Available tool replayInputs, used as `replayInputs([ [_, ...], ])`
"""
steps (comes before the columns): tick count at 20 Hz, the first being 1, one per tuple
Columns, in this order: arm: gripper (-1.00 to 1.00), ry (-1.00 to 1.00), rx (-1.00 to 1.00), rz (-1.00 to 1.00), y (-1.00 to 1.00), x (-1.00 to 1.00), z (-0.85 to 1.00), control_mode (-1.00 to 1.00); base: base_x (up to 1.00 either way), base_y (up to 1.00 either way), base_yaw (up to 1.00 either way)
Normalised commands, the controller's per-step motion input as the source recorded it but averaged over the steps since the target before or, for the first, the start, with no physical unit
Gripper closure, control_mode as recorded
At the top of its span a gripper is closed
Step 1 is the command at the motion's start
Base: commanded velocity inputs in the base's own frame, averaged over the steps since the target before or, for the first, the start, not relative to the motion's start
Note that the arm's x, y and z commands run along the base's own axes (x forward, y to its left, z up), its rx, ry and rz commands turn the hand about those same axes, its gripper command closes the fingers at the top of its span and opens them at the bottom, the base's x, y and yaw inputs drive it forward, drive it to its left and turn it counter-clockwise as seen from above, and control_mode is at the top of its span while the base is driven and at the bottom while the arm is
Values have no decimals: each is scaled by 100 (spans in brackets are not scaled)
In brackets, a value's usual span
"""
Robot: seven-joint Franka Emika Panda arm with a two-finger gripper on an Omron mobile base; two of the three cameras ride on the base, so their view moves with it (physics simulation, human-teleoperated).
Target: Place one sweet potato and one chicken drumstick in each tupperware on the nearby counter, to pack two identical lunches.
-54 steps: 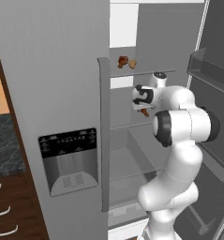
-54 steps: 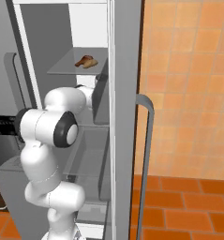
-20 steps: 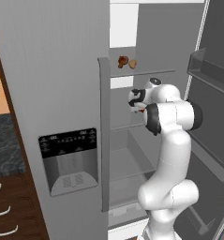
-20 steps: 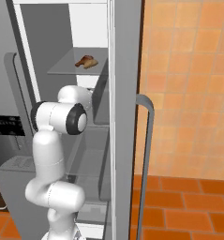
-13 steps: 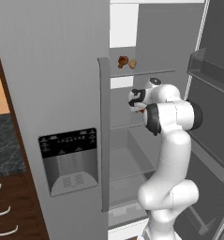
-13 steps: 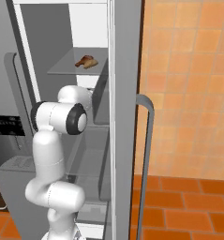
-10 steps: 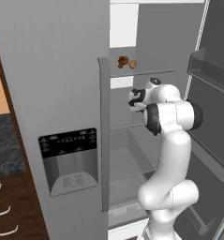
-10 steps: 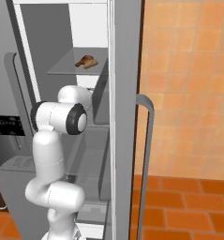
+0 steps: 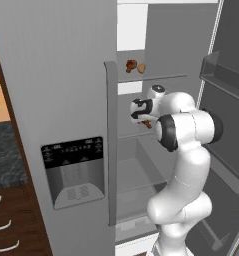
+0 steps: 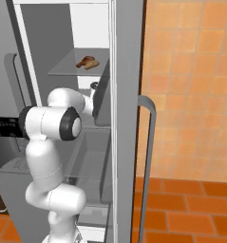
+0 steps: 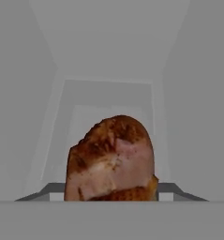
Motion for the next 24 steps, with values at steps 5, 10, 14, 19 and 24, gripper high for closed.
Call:
replayInputs([
  [5,100,7,0,0,61,-69,15,-100,0,0,0],
  [10,100,9,2,3,-6,-98,76,-100,0,0,0],
  [14,100,7,3,1,-5,-100,83,-100,0,0,0],
  [19,100,-7,5,0,0,-100,1,-100,0,0,0],
  [24,100,-7,1,0,0,-99,2,-100,0,0,0],
])
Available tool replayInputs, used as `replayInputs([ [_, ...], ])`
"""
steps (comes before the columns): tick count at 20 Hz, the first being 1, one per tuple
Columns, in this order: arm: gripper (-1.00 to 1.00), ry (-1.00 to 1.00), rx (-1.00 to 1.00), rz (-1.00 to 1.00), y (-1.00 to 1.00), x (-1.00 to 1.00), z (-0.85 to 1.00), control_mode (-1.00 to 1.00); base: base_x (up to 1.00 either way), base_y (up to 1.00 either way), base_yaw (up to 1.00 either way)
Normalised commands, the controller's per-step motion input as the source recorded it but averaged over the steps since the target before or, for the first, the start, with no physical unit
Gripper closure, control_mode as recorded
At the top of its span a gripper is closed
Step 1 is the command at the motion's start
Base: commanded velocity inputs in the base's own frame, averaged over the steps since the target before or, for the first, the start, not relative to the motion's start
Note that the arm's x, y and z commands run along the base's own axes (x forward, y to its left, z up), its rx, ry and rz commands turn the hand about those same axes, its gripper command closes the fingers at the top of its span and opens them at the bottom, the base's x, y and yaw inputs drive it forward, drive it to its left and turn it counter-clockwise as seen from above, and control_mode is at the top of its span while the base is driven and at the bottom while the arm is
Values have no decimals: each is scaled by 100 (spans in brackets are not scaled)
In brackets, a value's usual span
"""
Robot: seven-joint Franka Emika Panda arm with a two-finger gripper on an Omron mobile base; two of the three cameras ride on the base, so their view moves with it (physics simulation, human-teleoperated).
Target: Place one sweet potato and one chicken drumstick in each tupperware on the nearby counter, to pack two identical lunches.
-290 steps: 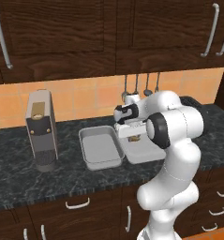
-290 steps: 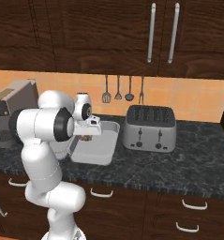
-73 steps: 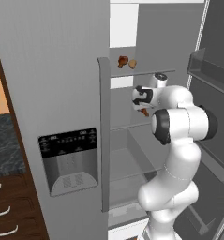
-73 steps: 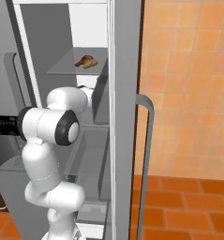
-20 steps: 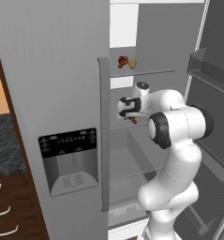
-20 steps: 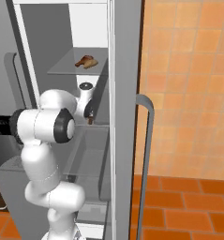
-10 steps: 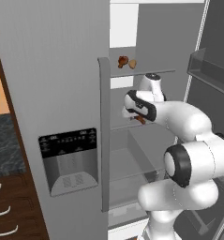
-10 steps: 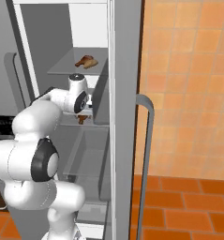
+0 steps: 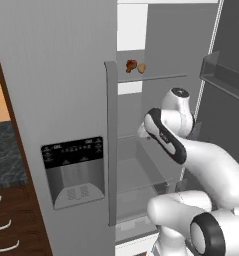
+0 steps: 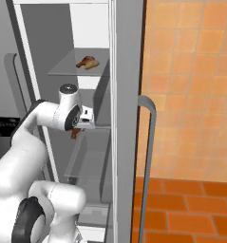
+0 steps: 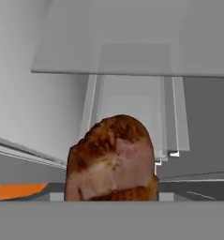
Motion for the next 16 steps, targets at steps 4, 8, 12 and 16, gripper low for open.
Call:
replayInputs([
  [4,100,18,-13,0,5,-69,53,-100,0,0,0],
  [8,100,10,-2,0,0,-97,14,-100,0,0,0],
  [12,100,-13,0,0,0,-75,0,-100,0,0,0],
  [16,100,-4,0,0,0,-74,0,-100,0,0,0],
])
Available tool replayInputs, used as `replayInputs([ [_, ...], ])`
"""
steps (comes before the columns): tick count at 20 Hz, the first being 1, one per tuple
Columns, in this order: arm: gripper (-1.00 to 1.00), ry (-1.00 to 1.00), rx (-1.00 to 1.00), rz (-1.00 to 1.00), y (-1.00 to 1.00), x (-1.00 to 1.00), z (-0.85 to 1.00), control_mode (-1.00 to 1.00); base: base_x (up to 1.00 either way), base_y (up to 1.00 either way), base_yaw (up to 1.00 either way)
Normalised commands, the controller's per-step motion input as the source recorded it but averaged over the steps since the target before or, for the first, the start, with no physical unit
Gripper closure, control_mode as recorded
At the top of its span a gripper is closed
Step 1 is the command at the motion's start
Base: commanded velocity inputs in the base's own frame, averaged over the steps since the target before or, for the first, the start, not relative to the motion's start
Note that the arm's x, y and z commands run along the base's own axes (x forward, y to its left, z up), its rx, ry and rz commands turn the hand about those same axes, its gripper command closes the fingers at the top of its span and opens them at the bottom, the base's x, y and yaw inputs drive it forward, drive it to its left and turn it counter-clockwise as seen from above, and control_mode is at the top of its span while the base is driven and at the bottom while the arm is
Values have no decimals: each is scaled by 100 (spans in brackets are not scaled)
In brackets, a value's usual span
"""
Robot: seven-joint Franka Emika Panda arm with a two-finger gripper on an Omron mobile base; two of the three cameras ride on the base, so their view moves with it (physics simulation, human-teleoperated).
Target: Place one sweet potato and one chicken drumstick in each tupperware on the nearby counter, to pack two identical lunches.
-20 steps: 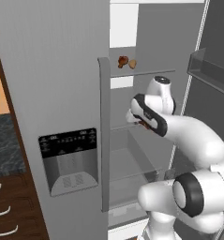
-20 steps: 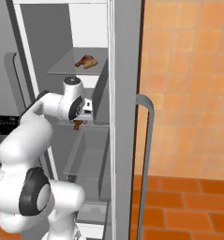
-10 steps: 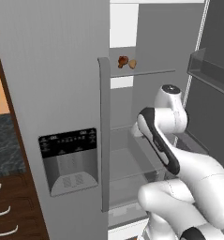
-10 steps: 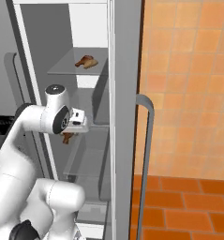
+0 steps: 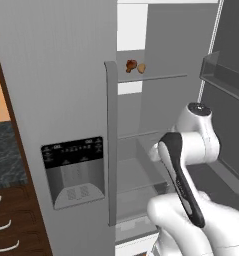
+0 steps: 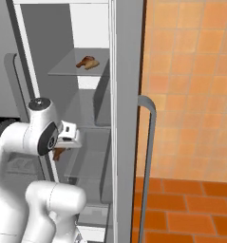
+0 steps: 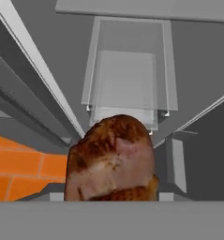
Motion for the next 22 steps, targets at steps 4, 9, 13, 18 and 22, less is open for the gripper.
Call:
replayInputs([
  [4,100,0,0,0,0,0,0,100,-98,47,-1],
  [9,100,0,0,0,0,0,0,100,-36,100,-4],
  [13,100,0,0,0,0,0,0,100,0,100,-1],
  [18,100,0,0,0,0,0,0,100,1,100,-4],
  [22,100,0,0,0,0,0,0,100,21,100,-4],
])
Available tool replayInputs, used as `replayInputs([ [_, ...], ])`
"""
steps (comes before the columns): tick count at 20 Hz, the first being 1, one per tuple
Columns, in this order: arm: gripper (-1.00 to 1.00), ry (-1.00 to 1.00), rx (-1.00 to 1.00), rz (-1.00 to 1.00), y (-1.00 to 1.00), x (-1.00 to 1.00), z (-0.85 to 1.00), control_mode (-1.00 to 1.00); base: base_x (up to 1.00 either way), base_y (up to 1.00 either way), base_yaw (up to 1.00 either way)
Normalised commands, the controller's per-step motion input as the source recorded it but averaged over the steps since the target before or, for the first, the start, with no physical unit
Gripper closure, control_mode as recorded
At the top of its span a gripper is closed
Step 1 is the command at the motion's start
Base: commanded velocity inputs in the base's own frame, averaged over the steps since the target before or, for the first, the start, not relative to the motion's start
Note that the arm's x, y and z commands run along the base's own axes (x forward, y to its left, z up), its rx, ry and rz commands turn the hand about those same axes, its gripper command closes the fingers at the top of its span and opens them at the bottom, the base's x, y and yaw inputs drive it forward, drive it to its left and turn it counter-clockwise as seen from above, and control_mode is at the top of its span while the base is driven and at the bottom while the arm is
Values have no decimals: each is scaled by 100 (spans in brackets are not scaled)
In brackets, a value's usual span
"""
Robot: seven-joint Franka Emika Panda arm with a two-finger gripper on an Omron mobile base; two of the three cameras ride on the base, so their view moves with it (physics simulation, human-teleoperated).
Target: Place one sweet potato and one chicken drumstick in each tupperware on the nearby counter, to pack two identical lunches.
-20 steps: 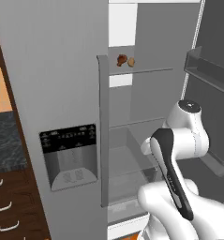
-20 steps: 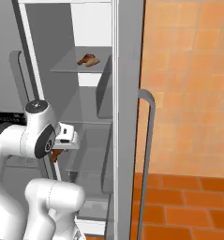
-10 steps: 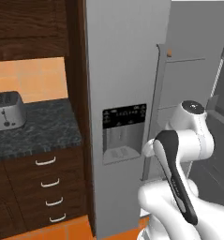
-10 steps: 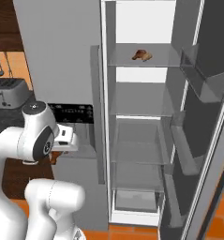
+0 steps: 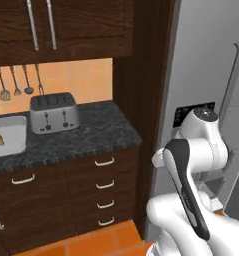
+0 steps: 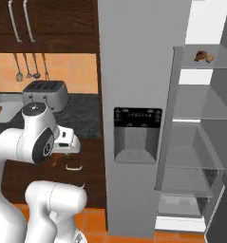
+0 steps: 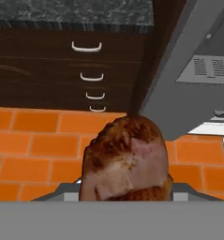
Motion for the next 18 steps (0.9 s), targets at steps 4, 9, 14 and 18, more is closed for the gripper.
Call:
replayInputs([
  [4,100,0,0,0,0,0,0,100,41,100,0],
  [9,100,0,0,0,0,0,0,100,49,100,0],
  [14,100,0,0,0,0,0,0,100,42,100,0],
  [18,100,0,0,0,0,0,0,100,51,100,0],
])
